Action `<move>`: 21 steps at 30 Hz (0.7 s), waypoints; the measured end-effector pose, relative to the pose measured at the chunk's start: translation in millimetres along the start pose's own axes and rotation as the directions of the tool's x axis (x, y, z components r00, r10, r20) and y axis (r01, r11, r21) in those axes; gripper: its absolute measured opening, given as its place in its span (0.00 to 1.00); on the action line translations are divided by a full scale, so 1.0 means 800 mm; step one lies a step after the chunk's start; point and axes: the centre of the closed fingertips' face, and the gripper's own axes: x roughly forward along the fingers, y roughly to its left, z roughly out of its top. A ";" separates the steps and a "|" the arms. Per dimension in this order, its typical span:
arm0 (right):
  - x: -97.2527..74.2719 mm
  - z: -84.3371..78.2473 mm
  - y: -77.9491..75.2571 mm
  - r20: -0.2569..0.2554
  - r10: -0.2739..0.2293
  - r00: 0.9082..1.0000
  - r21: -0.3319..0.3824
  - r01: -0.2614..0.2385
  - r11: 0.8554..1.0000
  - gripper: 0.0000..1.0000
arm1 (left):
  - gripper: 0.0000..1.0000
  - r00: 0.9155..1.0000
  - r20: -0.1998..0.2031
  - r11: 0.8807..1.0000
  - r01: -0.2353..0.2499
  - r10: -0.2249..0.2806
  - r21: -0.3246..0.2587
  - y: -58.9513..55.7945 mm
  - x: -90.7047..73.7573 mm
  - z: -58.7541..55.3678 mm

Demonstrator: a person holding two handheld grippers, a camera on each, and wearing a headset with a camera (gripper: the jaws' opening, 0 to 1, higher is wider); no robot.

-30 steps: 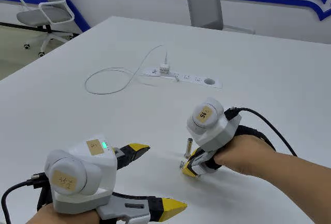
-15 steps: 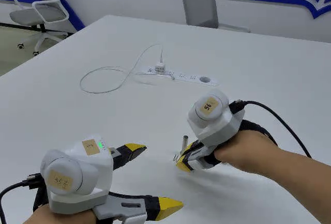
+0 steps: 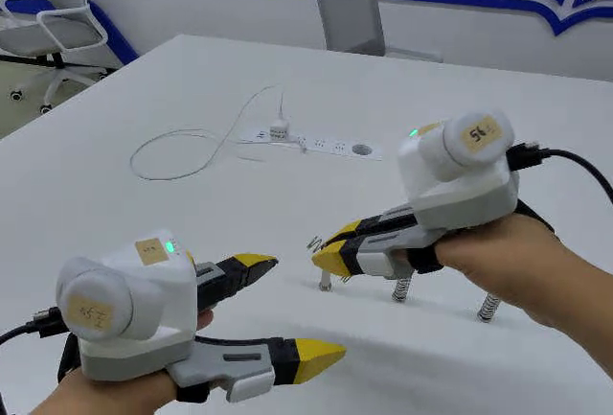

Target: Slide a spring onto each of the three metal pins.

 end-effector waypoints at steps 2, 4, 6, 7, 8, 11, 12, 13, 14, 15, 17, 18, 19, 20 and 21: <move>-0.005 0.009 0.004 0.038 0.017 0.999 0.027 -0.018 0.999 0.12 | 0.70 0.999 0.028 1.000 0.016 -0.016 -0.017 -0.003 0.003 0.014; -0.010 0.017 0.010 0.078 0.035 0.996 0.053 -0.040 0.998 0.12 | 0.67 0.998 0.054 0.999 0.029 -0.027 -0.034 -0.006 0.006 0.026; -0.014 0.020 0.013 0.097 0.045 0.994 0.058 -0.051 0.997 0.12 | 0.63 0.997 0.071 0.998 0.034 -0.031 -0.048 -0.006 0.008 0.034; -0.015 0.020 0.014 0.099 0.044 0.994 0.058 -0.050 0.997 0.12 | 0.62 0.996 0.082 0.998 0.038 -0.033 -0.058 -0.006 0.008 0.037; -0.016 0.020 0.015 0.105 0.046 0.993 0.055 -0.052 0.997 0.12 | 0.60 0.995 0.090 0.997 0.041 -0.035 -0.068 -0.006 0.008 0.040; -0.018 0.022 0.021 0.128 0.053 0.990 0.066 -0.062 0.996 0.12 | 0.54 0.994 0.098 0.996 0.044 -0.036 -0.082 -0.006 0.010 0.044; -0.019 0.023 0.022 0.136 0.052 0.989 0.065 -0.062 0.996 0.12 | 0.52 0.994 0.100 0.995 0.047 -0.038 -0.085 -0.007 0.011 0.045; -0.019 0.024 0.023 0.143 0.053 0.988 0.066 -0.063 0.996 0.12 | 0.51 0.994 0.101 0.995 0.050 -0.041 -0.087 -0.008 0.011 0.045; -0.019 0.026 0.025 0.151 0.058 0.987 0.067 -0.068 0.995 0.12 | 0.49 0.994 0.102 0.995 0.052 -0.043 -0.089 -0.009 0.012 0.046; -0.019 0.027 0.027 0.161 0.063 0.985 0.071 -0.075 0.995 0.12 | 0.47 0.994 0.102 0.995 0.052 -0.042 -0.089 -0.009 0.013 0.046; -0.020 0.030 0.029 0.172 0.063 0.983 0.071 -0.076 0.995 0.12 | 0.44 0.993 0.110 0.994 0.056 -0.046 -0.098 -0.011 0.013 0.048; -0.020 0.031 0.029 0.174 0.063 0.983 0.069 -0.076 0.995 0.12 | 0.43 0.992 0.115 0.993 0.058 -0.046 -0.107 -0.011 0.013 0.049; -0.020 0.032 0.030 0.181 0.064 0.981 0.068 -0.077 0.995 0.12 | 0.41 0.992 0.120 0.991 0.059 -0.045 -0.119 -0.010 0.013 0.051; -0.020 0.033 0.031 0.183 0.065 0.981 0.067 -0.079 0.995 0.12 | 0.39 0.992 0.122 0.990 0.060 -0.044 -0.126 -0.010 0.014 0.051; -0.020 0.033 0.031 0.183 0.067 0.981 0.067 -0.080 0.995 0.12 | 0.37 0.991 0.127 0.989 0.056 -0.039 -0.134 -0.010 0.014 0.052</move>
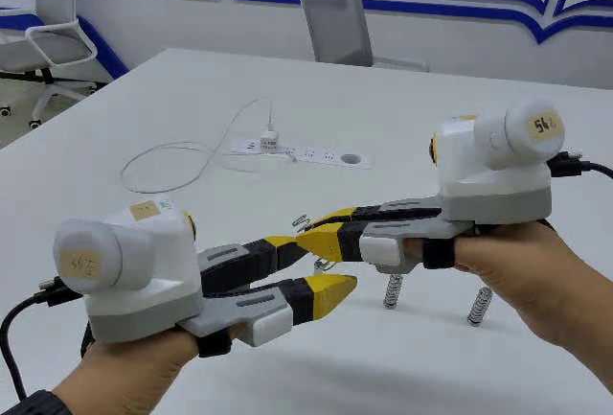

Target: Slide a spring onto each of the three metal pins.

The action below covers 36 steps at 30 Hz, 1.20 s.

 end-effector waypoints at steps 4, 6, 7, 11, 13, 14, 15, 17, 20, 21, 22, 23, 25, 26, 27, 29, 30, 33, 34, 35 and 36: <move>0.000 0.003 0.002 0.009 0.005 1.000 -0.006 -0.005 1.000 0.12 | 0.30 1.000 0.002 1.000 0.004 -0.004 -0.010 0.000 0.001 0.001; 0.001 0.002 0.002 0.009 0.007 1.000 -0.005 -0.007 1.000 0.12 | 0.27 1.000 0.003 1.000 0.001 -0.001 -0.008 0.001 0.001 0.001; 0.001 0.002 0.003 0.009 0.007 1.000 -0.005 -0.007 1.000 0.12 | 0.26 1.000 0.005 1.000 0.000 0.000 -0.008 0.001 0.001 0.001; 0.001 0.000 0.004 0.009 0.010 1.000 -0.003 -0.010 1.000 0.12 | 0.21 1.000 0.009 1.000 -0.007 0.007 0.000 0.002 0.001 0.002; 0.000 0.000 0.004 0.011 0.011 1.000 -0.001 -0.011 1.000 0.12 | 0.19 1.000 0.009 1.000 -0.009 0.009 0.001 0.002 0.002 0.002; 0.000 0.000 0.003 0.012 0.008 1.000 -0.002 -0.008 1.000 0.12 | 0.18 1.000 0.007 1.000 -0.009 0.009 0.002 0.002 0.002 0.001; -0.001 0.001 0.002 0.013 0.008 1.000 0.001 -0.008 1.000 0.12 | 0.18 1.000 0.006 1.000 -0.011 0.011 0.011 0.001 0.002 0.001; -0.002 0.001 0.002 0.014 0.006 1.000 -0.002 -0.006 1.000 0.12 | 0.17 1.000 0.005 1.000 -0.011 0.011 0.016 0.001 0.002 0.000; -0.005 0.003 0.000 0.014 0.003 1.000 -0.006 -0.003 1.000 0.12 | 0.14 1.000 -0.004 0.999 -0.014 0.014 0.041 0.003 0.001 -0.002; -0.006 0.003 -0.001 0.014 0.002 1.000 -0.008 -0.002 1.000 0.12 | 0.14 1.000 -0.005 0.999 -0.014 0.015 0.044 0.004 0.001 -0.002; -0.007 0.003 -0.001 0.012 0.001 1.000 -0.009 -0.001 1.000 0.12 | 0.14 1.000 -0.007 0.999 -0.015 0.015 0.047 0.004 0.000 -0.003; -0.008 0.003 -0.002 0.011 -0.001 1.000 -0.012 0.001 1.000 0.12 | 0.13 1.000 -0.009 0.999 -0.016 0.017 0.049 0.006 0.000 -0.004; -0.011 0.003 -0.004 0.006 -0.004 1.000 -0.018 0.004 1.000 0.12 | 0.12 1.000 -0.009 0.998 -0.018 0.019 0.058 0.008 -0.002 -0.005; -0.011 0.002 -0.005 0.003 -0.005 1.000 -0.017 0.005 1.000 0.12 | 0.12 1.000 -0.010 0.998 -0.018 0.019 0.060 0.008 -0.002 -0.005; -0.012 0.002 -0.005 0.001 -0.004 1.000 -0.018 0.004 1.000 0.12 | 0.11 1.000 -0.010 0.998 -0.018 0.018 0.063 0.009 -0.003 -0.005; -0.013 0.000 -0.005 -0.006 -0.006 1.000 -0.021 0.006 1.000 0.12 | 0.11 1.000 -0.016 0.997 -0.016 0.017 0.078 0.009 -0.003 -0.006; -0.014 -0.001 -0.004 -0.010 -0.006 1.000 -0.024 0.006 1.000 0.12 | 0.11 1.000 -0.021 0.996 -0.014 0.015 0.084 0.007 -0.002 -0.007; -0.014 -0.002 -0.005 -0.015 -0.010 1.000 -0.033 0.009 0.999 0.12 | 0.11 1.000 -0.025 0.996 -0.013 0.015 0.092 0.008 -0.001 -0.008; -0.014 -0.002 -0.004 -0.013 -0.010 1.000 -0.034 0.010 0.999 0.12 | 0.11 1.000 -0.022 0.996 -0.013 0.015 0.092 0.008 -0.001 -0.008; -0.015 -0.001 -0.005 -0.013 -0.014 1.000 -0.037 0.013 0.999 0.12 | 0.11 1.000 -0.020 0.996 -0.013 0.015 0.091 0.009 -0.001 -0.007; -0.015 -0.001 -0.005 -0.012 -0.015 1.000 -0.040 0.015 0.999 0.12 | 0.11 1.000 -0.020 0.996 -0.014 0.016 0.091 0.009 -0.001 -0.007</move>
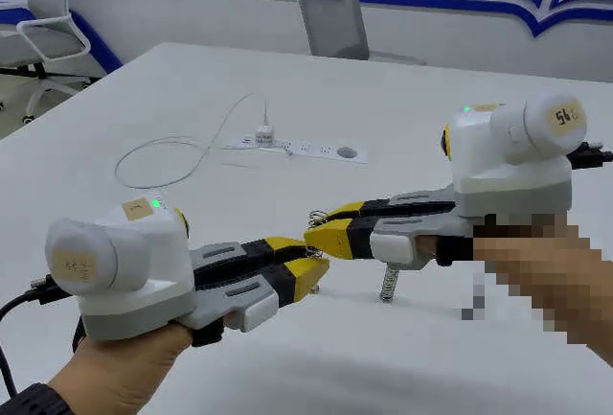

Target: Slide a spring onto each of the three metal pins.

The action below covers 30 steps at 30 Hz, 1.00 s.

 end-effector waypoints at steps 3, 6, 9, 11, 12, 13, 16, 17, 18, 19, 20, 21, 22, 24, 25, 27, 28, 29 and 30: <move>0.000 0.000 -0.002 -0.004 -0.005 1.000 -0.007 0.005 1.000 0.12 | 0.11 1.000 -0.003 1.000 -0.001 0.001 0.004 0.000 0.000 -0.001; -0.001 0.001 -0.001 -0.001 -0.004 1.000 -0.009 0.004 1.000 0.12 | 0.11 1.000 0.000 1.000 -0.003 0.003 0.000 0.002 0.000 -0.001; 0.000 0.002 -0.001 0.000 -0.007 1.000 -0.014 0.007 1.000 0.12 | 0.11 1.000 -0.005 1.000 -0.004 0.004 0.004 0.002 -0.001 -0.003; 0.000 0.004 -0.001 0.002 -0.007 1.000 -0.017 0.007 1.000 0.12 | 0.11 1.000 -0.005 1.000 -0.003 0.003 0.003 0.002 -0.001 -0.004; 0.000 0.004 0.000 0.000 -0.007 1.000 -0.019 0.007 1.000 0.12 | 0.11 1.000 -0.003 1.000 -0.004 0.004 0.002 0.003 -0.001 -0.004; 0.000 0.004 0.000 -0.001 -0.009 1.000 -0.023 0.009 1.000 0.12 | 0.11 1.000 -0.004 1.000 -0.004 0.004 0.002 0.003 -0.001 -0.004; 0.000 0.005 0.000 0.001 -0.010 1.000 -0.026 0.010 1.000 0.12 | 0.11 1.000 -0.001 1.000 -0.004 0.004 -0.002 0.003 -0.001 -0.004; 0.000 0.006 0.000 0.003 -0.012 1.000 -0.026 0.012 1.000 0.12 | 0.11 1.000 0.001 1.000 -0.004 0.004 -0.004 0.003 -0.001 -0.003; 0.000 0.006 0.000 0.001 -0.011 1.000 -0.025 0.011 1.000 0.12 | 0.11 1.000 0.000 1.000 -0.004 0.004 -0.003 0.003 0.000 -0.003; 0.000 0.005 0.000 0.000 -0.014 1.000 -0.027 0.014 1.000 0.12 | 0.11 1.000 -0.001 1.000 -0.003 0.003 -0.002 0.003 0.000 -0.004; 0.000 0.005 0.000 -0.001 -0.014 1.000 -0.028 0.014 1.000 0.12 | 0.11 1.000 -0.002 1.000 -0.003 0.003 -0.002 0.003 0.000 -0.004; 0.000 0.005 0.000 -0.003 -0.013 1.000 -0.028 0.013 1.000 0.12 | 0.11 1.000 -0.003 1.000 -0.003 0.003 0.004 0.003 0.000 -0.004; 0.000 0.004 0.000 -0.003 -0.014 1.000 -0.032 0.014 0.999 0.12 | 0.12 1.000 -0.003 1.000 -0.002 0.002 0.012 0.002 0.000 -0.004; 0.000 0.005 -0.002 0.001 -0.019 1.000 -0.037 0.019 0.999 0.12 | 0.13 1.000 -0.004 1.000 -0.003 0.003 0.027 0.002 0.000 -0.004; 0.000 0.006 -0.003 0.002 -0.022 1.000 -0.040 0.022 0.999 0.12 | 0.16 1.000 -0.004 1.000 -0.003 0.003 0.025 0.002 0.000 -0.004; 0.000 0.006 -0.005 0.003 -0.029 1.000 -0.045 0.029 0.999 0.12 | 0.23 1.000 -0.009 1.000 -0.008 0.008 0.023 0.003 0.000 -0.005; 0.001 0.007 -0.006 0.009 -0.031 0.999 -0.046 0.031 0.998 0.12 | 0.24 1.000 -0.011 1.000 -0.011 0.011 0.028 0.004 -0.001 -0.006; 0.001 0.009 -0.007 0.015 -0.035 0.999 -0.049 0.035 0.998 0.12 | 0.25 1.000 -0.012 1.000 -0.013 0.013 0.028 0.004 -0.001 -0.006; 0.001 0.011 -0.009 0.022 -0.039 0.999 -0.054 0.040 0.998 0.12 | 0.26 1.000 -0.016 1.000 -0.016 0.017 0.027 0.005 -0.001 -0.007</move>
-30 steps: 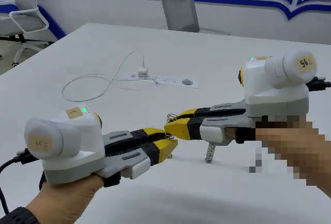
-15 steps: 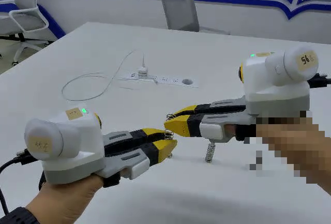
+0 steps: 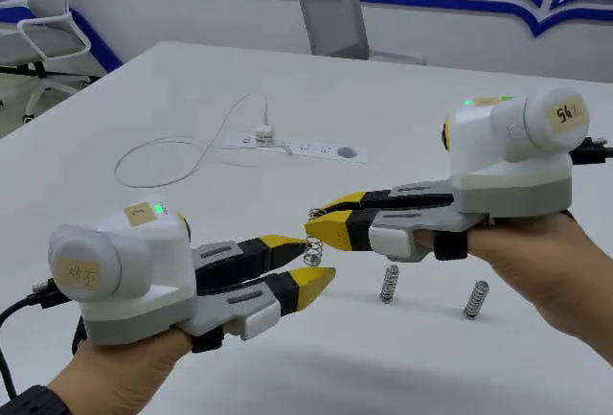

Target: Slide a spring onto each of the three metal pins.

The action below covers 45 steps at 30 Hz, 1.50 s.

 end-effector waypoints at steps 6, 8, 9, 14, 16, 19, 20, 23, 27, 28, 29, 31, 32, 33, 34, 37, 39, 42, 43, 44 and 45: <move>0.003 0.004 -0.015 0.035 -0.050 0.998 -0.051 0.052 0.997 0.12 | 0.36 0.999 -0.023 1.000 -0.025 0.024 -0.013 0.008 -0.005 -0.012; 0.005 0.002 -0.023 0.040 -0.081 0.996 -0.079 0.084 0.993 0.12 | 0.40 0.999 -0.029 0.999 -0.034 0.034 -0.019 0.009 -0.006 -0.014; 0.006 -0.001 -0.029 0.039 -0.099 0.994 -0.086 0.103 0.991 0.12 | 0.42 0.999 -0.030 0.999 -0.040 0.040 -0.022 0.011 -0.007 -0.015; 0.010 -0.002 -0.048 0.062 -0.141 0.988 -0.097 0.147 0.984 0.12 | 0.49 0.998 -0.033 0.998 -0.053 0.052 -0.023 0.014 -0.010 -0.016; 0.013 -0.002 -0.053 0.070 -0.151 0.986 -0.104 0.157 0.982 0.12 | 0.51 0.998 -0.033 0.998 -0.056 0.055 -0.026 0.014 -0.011 -0.017; 0.019 -0.010 -0.066 0.076 -0.175 0.982 -0.111 0.183 0.977 0.12 | 0.53 0.998 -0.034 0.998 -0.059 0.058 -0.028 0.015 -0.012 -0.019; 0.020 -0.013 -0.069 0.077 -0.185 0.980 -0.112 0.193 0.975 0.12 | 0.55 0.998 -0.034 0.998 -0.059 0.058 -0.028 0.014 -0.012 -0.019; 0.028 -0.024 -0.081 0.076 -0.205 0.976 -0.106 0.212 0.971 0.12 | 0.58 0.997 -0.034 0.998 -0.064 0.063 -0.028 0.016 -0.012 -0.020; 0.036 -0.041 -0.094 0.053 -0.226 0.973 -0.090 0.230 0.969 0.12 | 0.61 0.997 -0.036 0.997 -0.068 0.067 -0.032 0.018 -0.013 -0.022; 0.038 -0.044 -0.095 0.051 -0.224 0.973 -0.084 0.227 0.970 0.12 | 0.61 0.997 -0.035 0.997 -0.069 0.068 -0.032 0.018 -0.013 -0.022; 0.041 -0.048 -0.097 0.045 -0.225 0.973 -0.085 0.228 0.970 0.12 | 0.62 0.997 -0.036 0.997 -0.070 0.068 -0.032 0.018 -0.013 -0.022; 0.045 -0.053 -0.099 0.036 -0.225 0.974 -0.089 0.228 0.970 0.12 | 0.63 0.997 -0.039 0.997 -0.071 0.070 -0.030 0.019 -0.014 -0.023; 0.048 -0.057 -0.101 0.028 -0.225 0.974 -0.091 0.227 0.970 0.12 | 0.64 0.997 -0.040 0.997 -0.071 0.070 -0.033 0.020 -0.014 -0.023; 0.050 -0.059 -0.101 0.026 -0.224 0.974 -0.092 0.225 0.970 0.12 | 0.64 0.997 -0.040 0.997 -0.072 0.070 -0.034 0.021 -0.015 -0.023; 0.052 -0.062 -0.102 0.023 -0.226 0.974 -0.099 0.227 0.969 0.12 | 0.64 0.997 -0.041 0.997 -0.073 0.071 -0.033 0.021 -0.015 -0.023; 0.055 -0.065 -0.103 0.030 -0.225 0.974 -0.106 0.226 0.968 0.12 | 0.64 0.996 -0.043 0.997 -0.075 0.074 -0.035 0.023 -0.016 -0.024; 0.057 -0.066 -0.105 0.030 -0.228 0.973 -0.111 0.230 0.967 0.12 | 0.64 0.996 -0.047 0.997 -0.076 0.074 -0.034 0.023 -0.016 -0.025; 0.059 -0.071 -0.109 0.023 -0.237 0.971 -0.111 0.238 0.965 0.12 | 0.64 0.996 -0.053 0.996 -0.077 0.075 -0.035 0.023 -0.017 -0.027; 0.060 -0.072 -0.110 0.021 -0.238 0.971 -0.111 0.239 0.965 0.12 | 0.63 0.996 -0.054 0.996 -0.076 0.074 -0.035 0.024 -0.016 -0.028; 0.061 -0.075 -0.111 0.016 -0.240 0.971 -0.108 0.241 0.965 0.12 | 0.63 0.996 -0.055 0.996 -0.076 0.074 -0.035 0.024 -0.016 -0.028; 0.061 -0.076 -0.112 0.015 -0.240 0.971 -0.105 0.240 0.965 0.12 | 0.63 0.996 -0.056 0.996 -0.077 0.075 -0.035 0.024 -0.016 -0.028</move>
